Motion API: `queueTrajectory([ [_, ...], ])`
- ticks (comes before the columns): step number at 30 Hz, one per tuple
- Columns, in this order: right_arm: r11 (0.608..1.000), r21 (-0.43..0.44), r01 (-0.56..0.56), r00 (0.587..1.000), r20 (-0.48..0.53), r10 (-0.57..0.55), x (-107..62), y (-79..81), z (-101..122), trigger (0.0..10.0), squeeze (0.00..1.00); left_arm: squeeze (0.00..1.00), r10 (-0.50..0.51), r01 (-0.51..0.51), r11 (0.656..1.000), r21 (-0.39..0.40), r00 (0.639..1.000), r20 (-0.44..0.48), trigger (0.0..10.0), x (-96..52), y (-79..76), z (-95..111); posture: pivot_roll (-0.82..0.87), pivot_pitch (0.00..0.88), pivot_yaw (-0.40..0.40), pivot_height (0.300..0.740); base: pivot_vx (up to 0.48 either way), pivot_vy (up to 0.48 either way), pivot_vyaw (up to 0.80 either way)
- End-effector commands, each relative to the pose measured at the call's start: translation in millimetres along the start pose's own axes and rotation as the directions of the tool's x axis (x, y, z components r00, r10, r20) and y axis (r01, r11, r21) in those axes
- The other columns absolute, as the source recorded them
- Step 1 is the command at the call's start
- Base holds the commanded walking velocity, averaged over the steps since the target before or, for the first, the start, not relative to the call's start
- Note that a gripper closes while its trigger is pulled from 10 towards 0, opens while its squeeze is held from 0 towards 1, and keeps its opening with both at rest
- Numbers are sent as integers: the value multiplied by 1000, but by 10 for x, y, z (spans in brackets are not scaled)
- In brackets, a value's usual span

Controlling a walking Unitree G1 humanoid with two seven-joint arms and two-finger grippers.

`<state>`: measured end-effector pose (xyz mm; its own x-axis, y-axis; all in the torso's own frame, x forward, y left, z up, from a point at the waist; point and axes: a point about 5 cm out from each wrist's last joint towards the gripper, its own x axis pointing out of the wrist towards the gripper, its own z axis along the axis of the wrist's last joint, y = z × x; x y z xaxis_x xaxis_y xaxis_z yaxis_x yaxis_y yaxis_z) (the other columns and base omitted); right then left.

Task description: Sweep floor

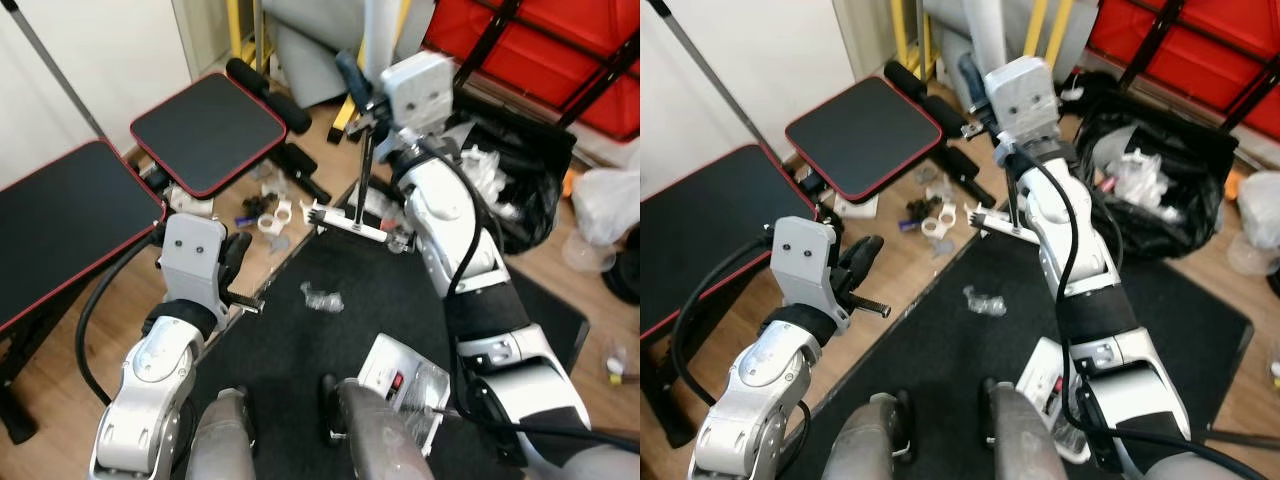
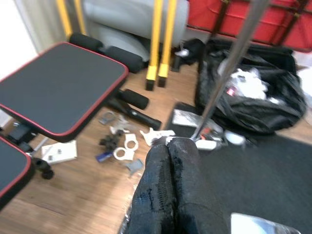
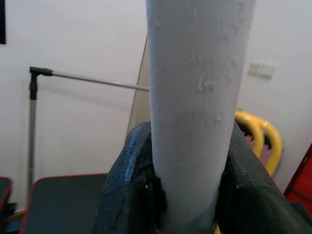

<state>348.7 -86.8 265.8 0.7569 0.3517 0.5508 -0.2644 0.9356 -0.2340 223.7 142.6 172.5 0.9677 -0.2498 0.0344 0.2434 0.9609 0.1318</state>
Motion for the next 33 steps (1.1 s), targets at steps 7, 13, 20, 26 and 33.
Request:
queueTrajectory([
  [7,998,62,-5,995,98,-1,104,-41,96,10000,0,0,-114,114,993,3,993,-28,10000,-128,-100,38,-103,419,-151,740,0,0,0],
  [13,996,53,-75,992,109,69,87,14,33,10000,0,0,-138,138,990,5,990,-30,10000,-221,-126,123,-100,470,-148,740,0,0,0],
  [20,995,57,-87,976,205,74,200,-37,185,10000,0,0,-147,147,989,9,989,-35,10000,-316,-135,197,-94,504,-152,740,0,0,0],
  [26,990,45,-132,957,267,115,293,-9,269,10000,0,0,-149,149,989,10,988,-41,10000,-355,-159,240,-96,516,-154,740,0,0,0],
  [33,976,14,-217,923,330,200,375,119,344,10000,0,0,-159,159,987,3,986,-47,10000,-384,-191,278,-101,531,-162,740,0,0,0],
])
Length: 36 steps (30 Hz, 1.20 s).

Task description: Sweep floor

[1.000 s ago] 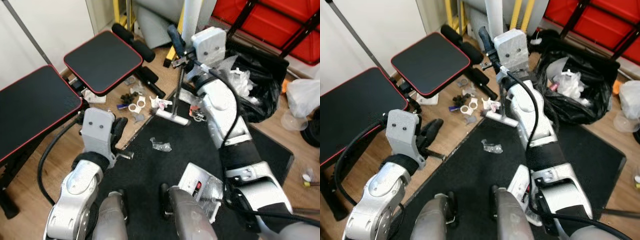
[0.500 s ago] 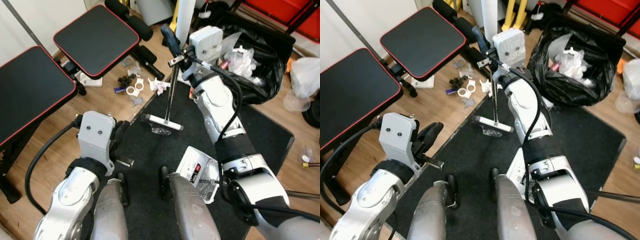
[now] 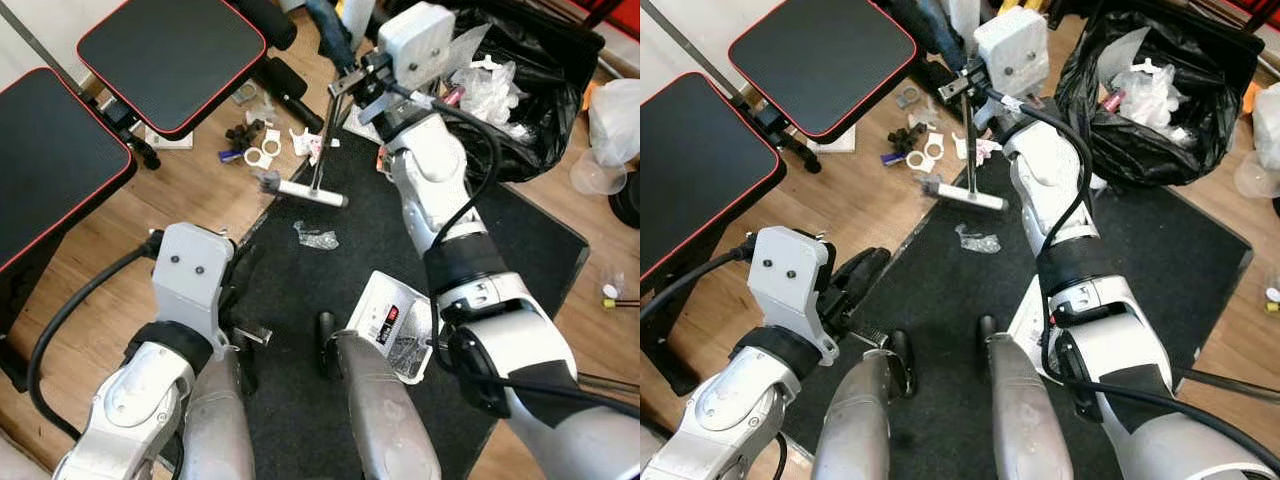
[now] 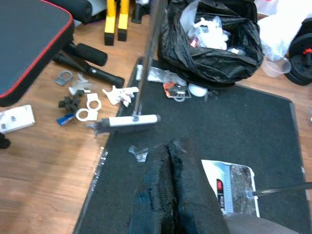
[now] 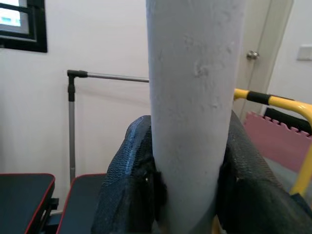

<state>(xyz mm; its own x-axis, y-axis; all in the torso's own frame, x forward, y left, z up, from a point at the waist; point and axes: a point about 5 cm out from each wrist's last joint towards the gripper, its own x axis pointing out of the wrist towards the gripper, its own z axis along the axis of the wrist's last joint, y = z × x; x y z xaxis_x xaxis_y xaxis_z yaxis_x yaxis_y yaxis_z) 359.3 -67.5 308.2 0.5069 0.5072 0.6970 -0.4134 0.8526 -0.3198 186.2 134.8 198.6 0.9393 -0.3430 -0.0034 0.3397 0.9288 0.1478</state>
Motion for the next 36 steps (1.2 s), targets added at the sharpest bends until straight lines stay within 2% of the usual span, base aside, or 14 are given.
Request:
queueTrajectory([
  [1,998,19,-57,997,60,55,14,133,25,10000,0,0,-60,60,998,-9,998,-22,10000,-45,-69,-9,-102,532,-163,740,0,0,0],
  [2,998,19,-57,997,60,55,14,133,25,10000,0,0,-60,60,998,-9,998,-22,10000,-45,-69,-9,-102,532,-163,740,0,0,0],
  [6,976,80,-205,978,-17,207,-169,373,-191,10000,0,0,-64,64,998,-13,998,-23,10000,-46,-88,18,-105,540,-177,740,0,0,0],
  [8,969,81,-232,972,-29,235,-196,389,-217,10000,0,0,-64,64,998,-14,998,-23,10000,-46,-91,24,-108,542,-180,740,0,0,0],
  [11,948,77,-310,947,-62,315,-229,324,-207,10000,0,0,-59,59,998,-16,998,-26,10000,-55,-93,30,-110,543,-183,740,0,0,0],
  [13,944,74,-323,943,-63,328,-231,312,-199,10000,0,0,-59,58,998,-16,998,-27,10000,-56,-93,31,-110,543,-183,740,0,0,0],
  [14,932,68,-357,929,-76,361,-200,227,-154,10000,0,0,-58,58,998,-17,998,-29,10000,-51,-92,27,-126,539,-186,740,0,0,0],
  [20,900,87,-428,894,-103,436,-169,104,-65,10000,0,0,-58,58,998,-19,998,-32,10000,-34,-88,15,-138,531,-189,740,0,0,0],
  [24,866,148,-477,860,-123,495,-138,-24,80,10000,0,0,-57,56,998,-18,998,-37,10000,-14,-85,7,-146,523,-189,740,0,0,0],
  [30,822,224,-524,812,-160,561,-193,-55,181,10000,0,0,-56,56,998,-16,998,-39,10000,7,-84,-1,-148,517,-188,740,0,0,0],
  [35,818,256,-516,802,-191,566,-226,-68,197,10000,0,0,-57,56,998,-14,998,-39,10000,18,-85,-5,-148,513,-186,740,0,0,0],
  [36,813,264,-518,790,-215,573,-252,-89,201,10000,0,0,-57,57,998,-15,998,-39,10000,23,-85,-8,-149,511,-185,740,0,0,0],
])
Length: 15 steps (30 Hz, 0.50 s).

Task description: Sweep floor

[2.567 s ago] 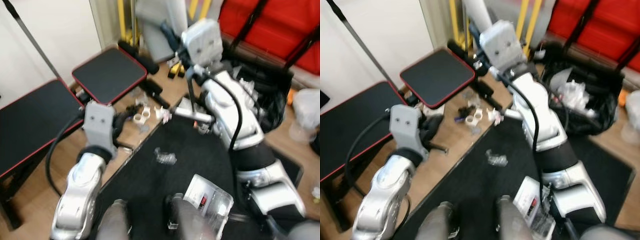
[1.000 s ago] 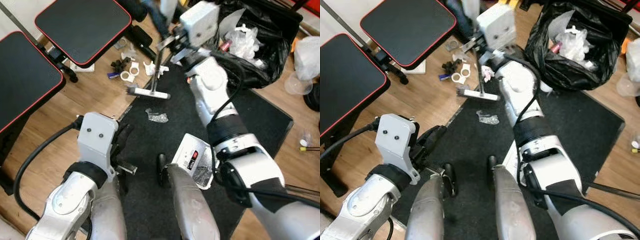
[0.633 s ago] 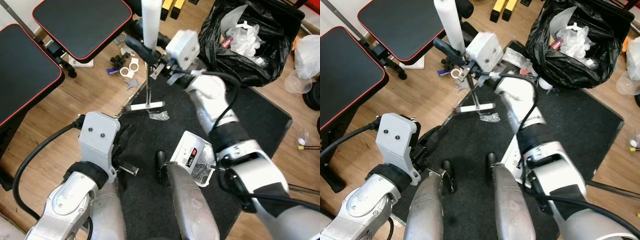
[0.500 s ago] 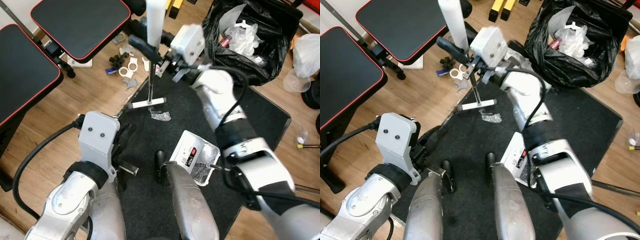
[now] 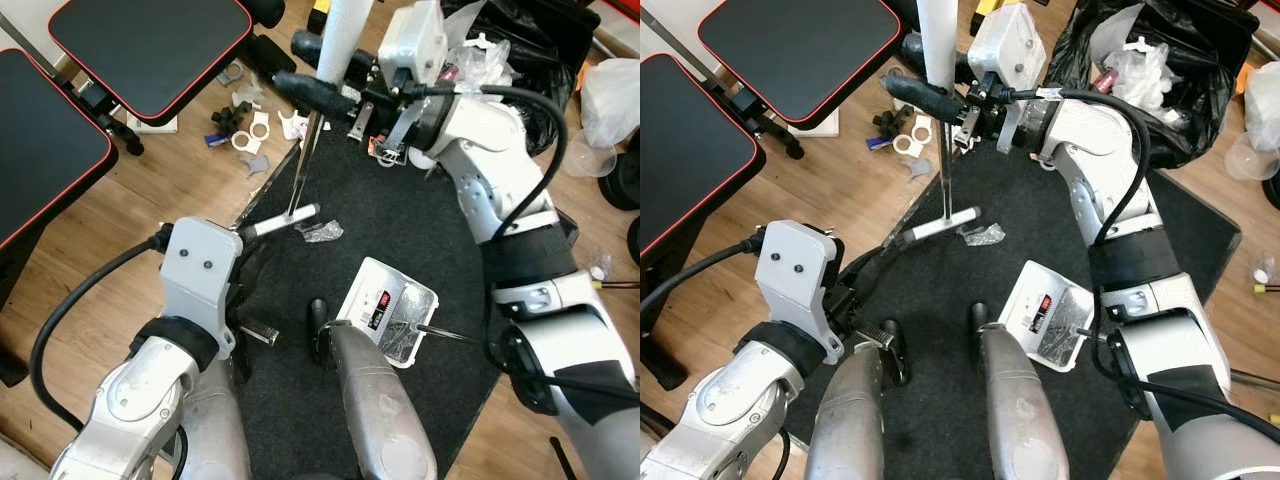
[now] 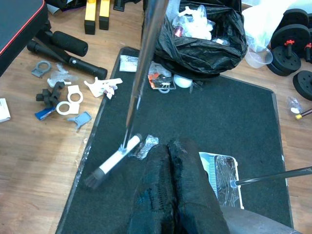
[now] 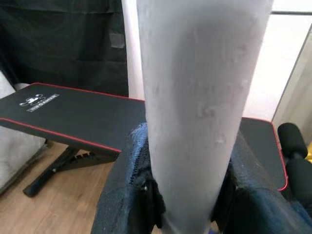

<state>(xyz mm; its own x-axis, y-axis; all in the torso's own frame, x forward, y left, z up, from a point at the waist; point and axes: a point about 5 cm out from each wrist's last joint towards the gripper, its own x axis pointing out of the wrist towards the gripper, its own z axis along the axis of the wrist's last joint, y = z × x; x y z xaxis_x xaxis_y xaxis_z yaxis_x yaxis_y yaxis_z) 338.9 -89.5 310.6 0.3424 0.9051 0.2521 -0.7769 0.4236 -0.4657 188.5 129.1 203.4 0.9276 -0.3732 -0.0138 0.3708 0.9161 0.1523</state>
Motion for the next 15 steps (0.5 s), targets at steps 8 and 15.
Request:
queueTrajectory([
  [8,994,106,9,986,-166,8,-213,-11,8,10000,0,0,-25,24,999,-22,999,-33,10000,0,-48,-79,-145,500,-187,740,0,0,0],
  [15,981,187,53,972,-234,-8,-307,-102,96,10000,0,0,-27,26,999,-26,999,-33,10000,14,-49,-92,-145,486,-186,740,0,0,0],
])
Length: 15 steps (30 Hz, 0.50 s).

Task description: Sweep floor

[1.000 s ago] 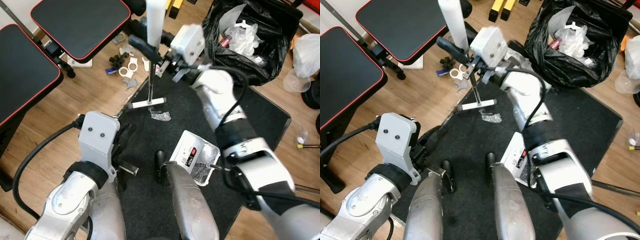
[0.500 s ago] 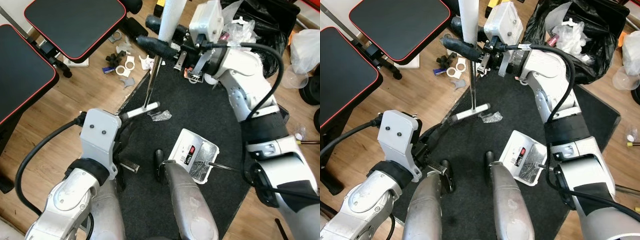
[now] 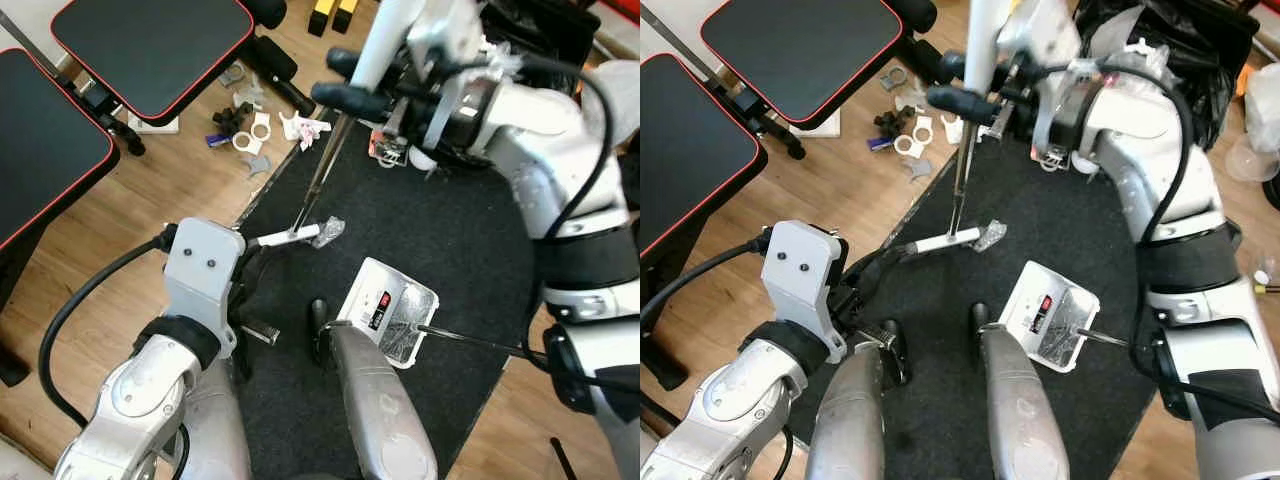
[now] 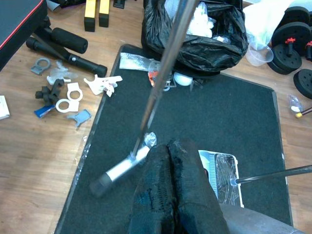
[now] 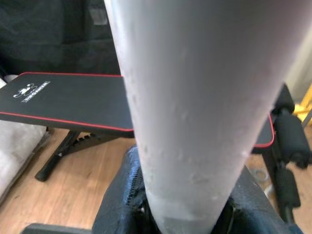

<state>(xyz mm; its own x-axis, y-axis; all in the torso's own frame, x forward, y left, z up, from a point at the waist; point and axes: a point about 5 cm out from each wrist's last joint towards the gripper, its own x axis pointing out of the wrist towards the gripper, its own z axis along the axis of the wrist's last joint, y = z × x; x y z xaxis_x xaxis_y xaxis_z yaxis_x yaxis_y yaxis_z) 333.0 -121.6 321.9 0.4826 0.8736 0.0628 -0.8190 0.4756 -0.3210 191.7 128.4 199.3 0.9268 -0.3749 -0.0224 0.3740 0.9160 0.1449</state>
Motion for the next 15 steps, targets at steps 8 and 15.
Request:
queueTrajectory([
  [8,992,120,24,1000,-13,-22,-140,-121,122,10000,0,0,-25,24,999,-24,999,-22,10000,-4,-62,-65,-143,473,-186,740,0,0,0],
  [15,985,111,134,984,104,-146,-150,-330,349,10000,0,0,-25,24,999,-25,999,-21,10000,2,-64,-70,-143,471,-184,740,0,0,0],
])
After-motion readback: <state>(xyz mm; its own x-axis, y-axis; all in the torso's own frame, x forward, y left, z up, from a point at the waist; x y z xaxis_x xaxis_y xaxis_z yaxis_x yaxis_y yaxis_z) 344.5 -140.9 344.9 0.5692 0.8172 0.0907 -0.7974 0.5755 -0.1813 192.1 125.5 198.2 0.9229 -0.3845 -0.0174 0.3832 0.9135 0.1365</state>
